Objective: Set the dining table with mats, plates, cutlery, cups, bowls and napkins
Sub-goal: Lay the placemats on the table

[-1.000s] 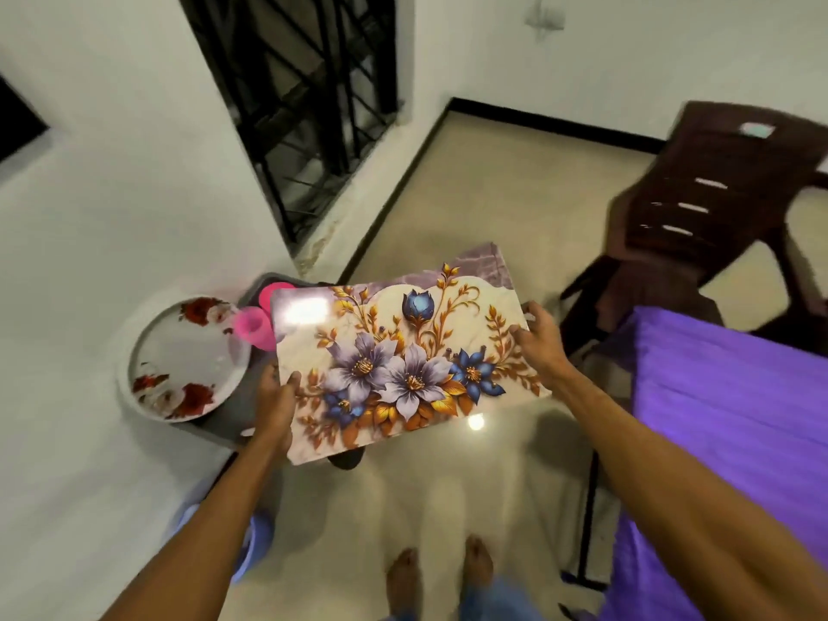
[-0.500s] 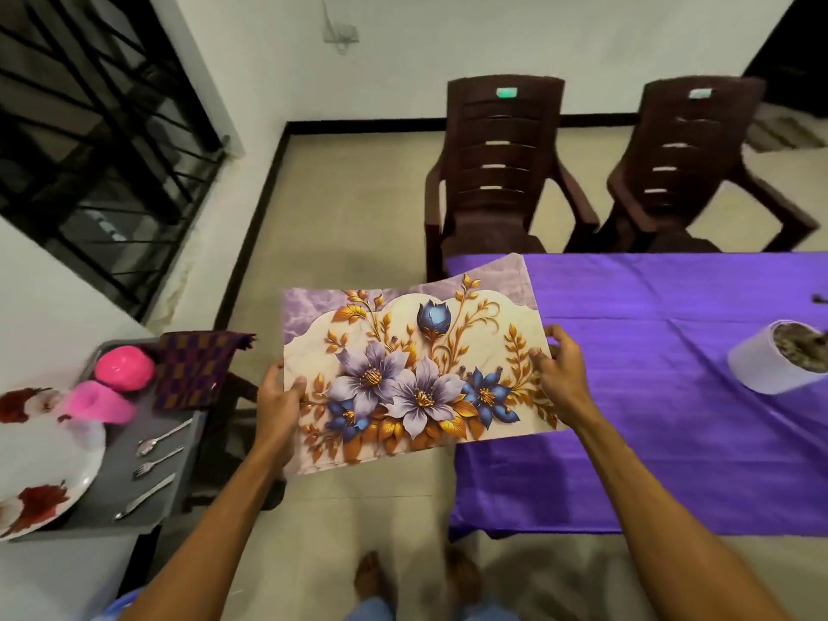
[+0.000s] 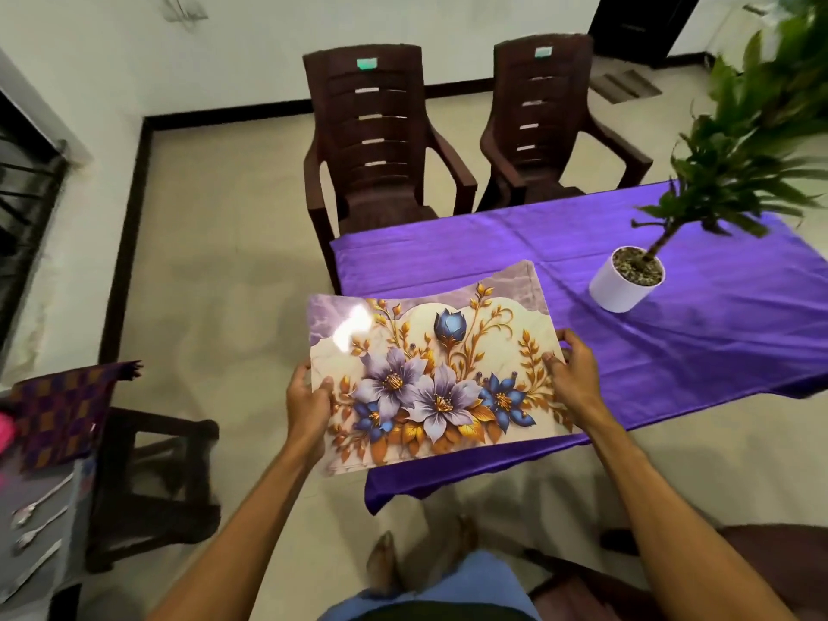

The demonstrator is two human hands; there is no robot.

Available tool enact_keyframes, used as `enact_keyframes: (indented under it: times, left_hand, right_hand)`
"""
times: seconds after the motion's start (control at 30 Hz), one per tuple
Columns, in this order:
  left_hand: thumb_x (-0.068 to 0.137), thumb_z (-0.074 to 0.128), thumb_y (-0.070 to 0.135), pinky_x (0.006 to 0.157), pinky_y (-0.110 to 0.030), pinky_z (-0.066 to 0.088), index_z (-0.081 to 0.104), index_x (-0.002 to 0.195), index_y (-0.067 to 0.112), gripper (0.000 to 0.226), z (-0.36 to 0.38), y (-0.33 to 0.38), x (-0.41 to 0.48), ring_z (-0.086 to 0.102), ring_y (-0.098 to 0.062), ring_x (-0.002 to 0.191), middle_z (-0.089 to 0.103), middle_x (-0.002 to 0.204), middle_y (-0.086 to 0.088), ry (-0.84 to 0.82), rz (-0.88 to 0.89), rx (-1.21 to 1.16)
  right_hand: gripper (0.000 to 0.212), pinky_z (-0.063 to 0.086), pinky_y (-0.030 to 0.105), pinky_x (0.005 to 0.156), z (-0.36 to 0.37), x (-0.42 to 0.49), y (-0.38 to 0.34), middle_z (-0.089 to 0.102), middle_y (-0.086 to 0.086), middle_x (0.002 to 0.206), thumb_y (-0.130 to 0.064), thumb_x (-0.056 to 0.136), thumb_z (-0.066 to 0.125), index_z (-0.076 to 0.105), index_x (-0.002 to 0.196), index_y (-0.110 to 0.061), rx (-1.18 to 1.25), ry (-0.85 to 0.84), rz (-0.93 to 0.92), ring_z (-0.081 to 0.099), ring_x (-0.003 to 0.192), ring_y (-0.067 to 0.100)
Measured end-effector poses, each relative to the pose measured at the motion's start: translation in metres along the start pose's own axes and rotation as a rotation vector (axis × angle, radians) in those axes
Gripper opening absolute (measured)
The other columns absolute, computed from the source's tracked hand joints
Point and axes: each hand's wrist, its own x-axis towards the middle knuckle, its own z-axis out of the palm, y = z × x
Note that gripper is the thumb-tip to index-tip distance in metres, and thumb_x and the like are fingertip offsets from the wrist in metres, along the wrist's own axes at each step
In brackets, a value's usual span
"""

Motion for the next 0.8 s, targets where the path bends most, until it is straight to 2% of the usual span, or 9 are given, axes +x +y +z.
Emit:
enact_keyframes:
  times: [0.07, 0.17, 0.2, 0.3, 0.47, 0.57, 0.63, 0.73, 0.8]
  left_hand:
    - [0.096, 0.052, 0.003, 0.083, -0.054, 0.059, 0.058, 0.109, 0.026, 0.028, 0.015, -0.005, -0.005, 0.07, -0.031, 0.096, 0.072, 0.108, -0.01, 0.003, -0.004, 0.013]
    - [0.096, 0.051, 0.0, 0.083, -0.05, 0.059, 0.058, 0.115, 0.02, 0.028, 0.041, -0.013, -0.014, 0.069, -0.029, 0.097, 0.071, 0.109, -0.011, 0.02, -0.021, 0.022]
    - [0.096, 0.05, 0.0, 0.083, -0.049, 0.059, 0.058, 0.118, 0.019, 0.03, 0.049, -0.014, -0.017, 0.069, -0.028, 0.098, 0.07, 0.11, -0.01, 0.025, -0.021, 0.023]
    - [0.097, 0.051, 0.002, 0.083, -0.046, 0.059, 0.056, 0.12, 0.02, 0.029, 0.076, -0.02, -0.027, 0.068, -0.027, 0.1, 0.068, 0.114, -0.01, 0.078, -0.038, 0.043]
    - [0.099, 0.05, 0.005, 0.082, -0.049, 0.06, 0.055, 0.12, 0.02, 0.026, 0.105, -0.028, -0.036, 0.069, -0.029, 0.099, 0.068, 0.112, -0.009, 0.105, -0.083, 0.08]
    - [0.1, 0.05, 0.003, 0.068, -0.034, 0.058, 0.055, 0.125, 0.014, 0.028, 0.112, -0.034, -0.037, 0.068, -0.022, 0.091, 0.067, 0.112, -0.009, 0.122, -0.11, 0.082]
    - [0.1, 0.05, 0.003, 0.065, -0.031, 0.055, 0.055, 0.124, 0.012, 0.026, 0.114, -0.039, -0.035, 0.068, -0.022, 0.089, 0.067, 0.111, -0.01, 0.127, -0.12, 0.081]
    - [0.101, 0.05, 0.007, 0.068, -0.035, 0.059, 0.053, 0.128, 0.013, 0.027, 0.115, -0.05, -0.029, 0.069, -0.027, 0.094, 0.066, 0.112, -0.01, 0.114, -0.143, 0.089]
    - [0.101, 0.051, 0.009, 0.073, -0.04, 0.06, 0.052, 0.132, 0.014, 0.031, 0.114, -0.057, -0.023, 0.069, -0.028, 0.097, 0.067, 0.115, -0.01, 0.104, -0.145, 0.086]
  right_hand:
    - [0.021, 0.06, 0.038, 0.072, -0.014, 0.007, 0.011, 0.069, 0.009, 0.106, -0.002, 0.096, 0.059, 0.056, 0.112, -0.015, 0.0, -0.001, 0.01, 0.069, 0.096, 0.026]
    - [0.021, 0.054, 0.021, 0.06, -0.034, 0.019, 0.03, 0.066, 0.006, 0.103, -0.002, 0.098, 0.057, 0.055, 0.116, -0.012, 0.002, -0.027, 0.032, 0.067, 0.089, 0.017]
    - [0.021, 0.052, 0.02, 0.059, -0.037, 0.024, 0.037, 0.066, 0.006, 0.102, -0.002, 0.098, 0.056, 0.055, 0.117, -0.011, 0.0, -0.037, 0.034, 0.067, 0.087, 0.016]
    - [0.021, 0.054, 0.03, 0.066, -0.051, 0.045, 0.062, 0.07, 0.01, 0.104, -0.001, 0.096, 0.057, 0.057, 0.115, -0.012, 0.014, -0.087, 0.031, 0.069, 0.089, 0.023]
    - [0.02, 0.058, 0.033, 0.07, -0.062, 0.067, 0.086, 0.069, 0.009, 0.104, -0.002, 0.098, 0.056, 0.055, 0.116, -0.01, 0.022, -0.149, 0.079, 0.069, 0.092, 0.021]
    - [0.023, 0.059, 0.037, 0.074, -0.062, 0.073, 0.095, 0.067, 0.008, 0.106, -0.001, 0.098, 0.056, 0.055, 0.119, -0.009, 0.037, -0.156, 0.089, 0.069, 0.096, 0.023]
    - [0.024, 0.061, 0.041, 0.074, -0.061, 0.074, 0.099, 0.068, 0.007, 0.107, -0.002, 0.098, 0.055, 0.055, 0.121, -0.01, 0.044, -0.17, 0.118, 0.07, 0.095, 0.022]
    - [0.021, 0.059, 0.032, 0.067, -0.057, 0.074, 0.1, 0.067, 0.006, 0.105, -0.002, 0.099, 0.055, 0.054, 0.119, -0.009, 0.034, -0.176, 0.137, 0.068, 0.089, 0.015]
    - [0.021, 0.056, 0.029, 0.066, -0.052, 0.075, 0.099, 0.066, 0.008, 0.107, -0.003, 0.1, 0.055, 0.054, 0.12, -0.008, 0.012, -0.173, 0.133, 0.067, 0.091, 0.018]
